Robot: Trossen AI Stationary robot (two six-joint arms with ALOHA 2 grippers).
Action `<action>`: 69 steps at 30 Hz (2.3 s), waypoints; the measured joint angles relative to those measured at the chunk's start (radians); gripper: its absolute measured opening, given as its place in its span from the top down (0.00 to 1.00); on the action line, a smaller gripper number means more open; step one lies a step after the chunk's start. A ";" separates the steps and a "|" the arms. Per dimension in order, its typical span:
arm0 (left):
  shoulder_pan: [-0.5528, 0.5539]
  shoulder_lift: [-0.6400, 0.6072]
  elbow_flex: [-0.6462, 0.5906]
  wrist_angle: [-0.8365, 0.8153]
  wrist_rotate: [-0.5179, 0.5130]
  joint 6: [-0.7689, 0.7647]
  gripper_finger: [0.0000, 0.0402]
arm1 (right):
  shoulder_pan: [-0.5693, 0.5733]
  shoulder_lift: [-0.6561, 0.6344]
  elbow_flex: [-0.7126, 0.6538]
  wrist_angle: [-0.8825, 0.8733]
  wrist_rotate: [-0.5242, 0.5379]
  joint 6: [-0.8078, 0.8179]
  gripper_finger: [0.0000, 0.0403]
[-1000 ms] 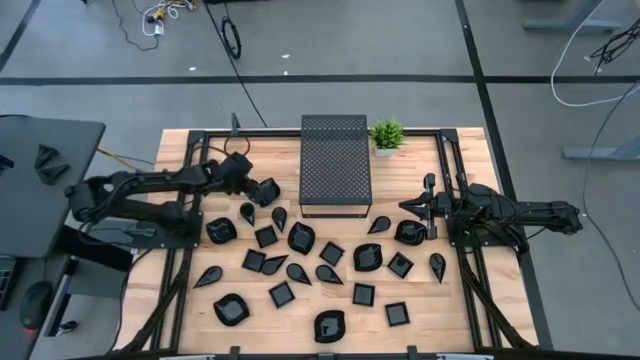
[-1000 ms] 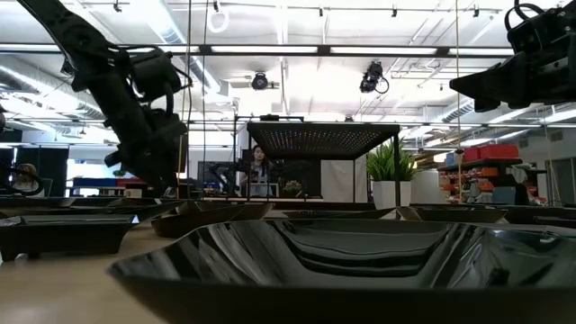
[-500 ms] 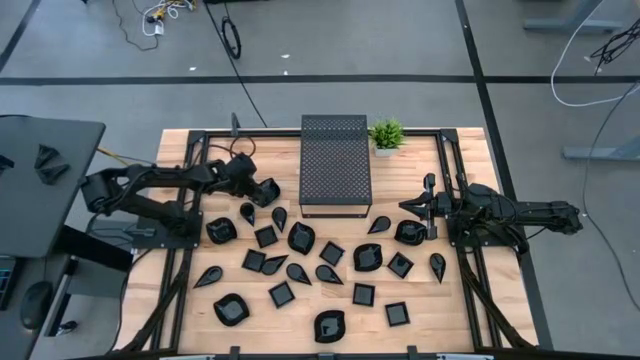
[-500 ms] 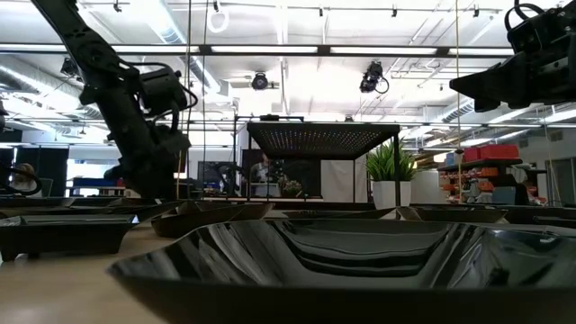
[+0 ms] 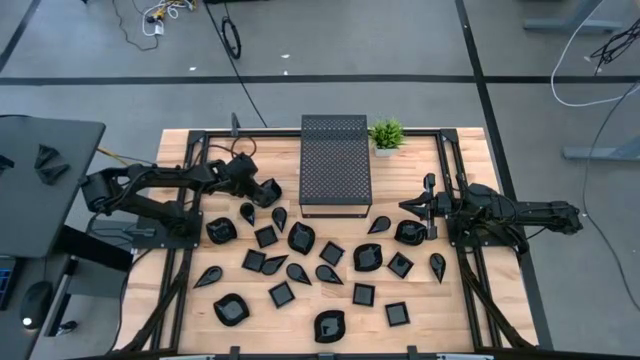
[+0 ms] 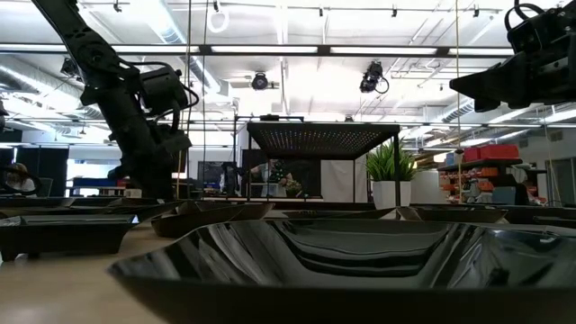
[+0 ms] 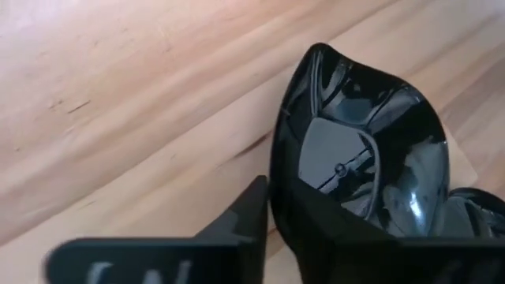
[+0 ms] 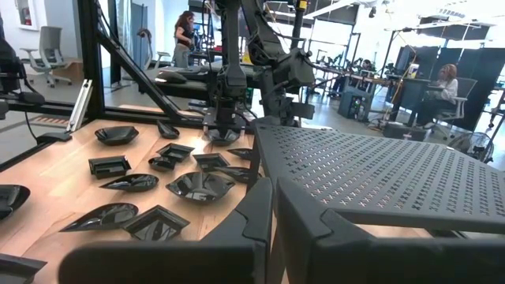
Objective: Pick & Place Mini shaped plates
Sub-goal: Put the black leaf-shaped plate on the shelf
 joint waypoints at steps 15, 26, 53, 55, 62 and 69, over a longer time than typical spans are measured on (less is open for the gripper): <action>0.000 -0.003 0.112 -0.196 -0.096 0.067 0.99 | 0.000 0.000 0.000 0.000 0.000 0.000 0.94; 0.009 -0.003 0.570 -0.743 -0.274 0.229 0.99 | 0.000 0.000 0.000 0.000 0.000 0.000 0.94; 0.068 0.498 1.054 -0.273 0.199 0.221 0.98 | 0.000 0.000 0.000 0.000 0.000 0.000 0.94; 0.082 0.523 1.054 -0.274 0.199 0.206 0.98 | 0.000 0.000 0.000 0.000 0.000 0.000 0.94; 0.128 0.552 1.054 -0.267 0.188 0.174 0.97 | 0.000 0.000 0.000 0.000 0.000 0.000 0.94; 0.144 0.552 1.052 -0.269 0.190 0.171 0.96 | 0.000 0.000 0.000 0.000 0.000 0.000 0.94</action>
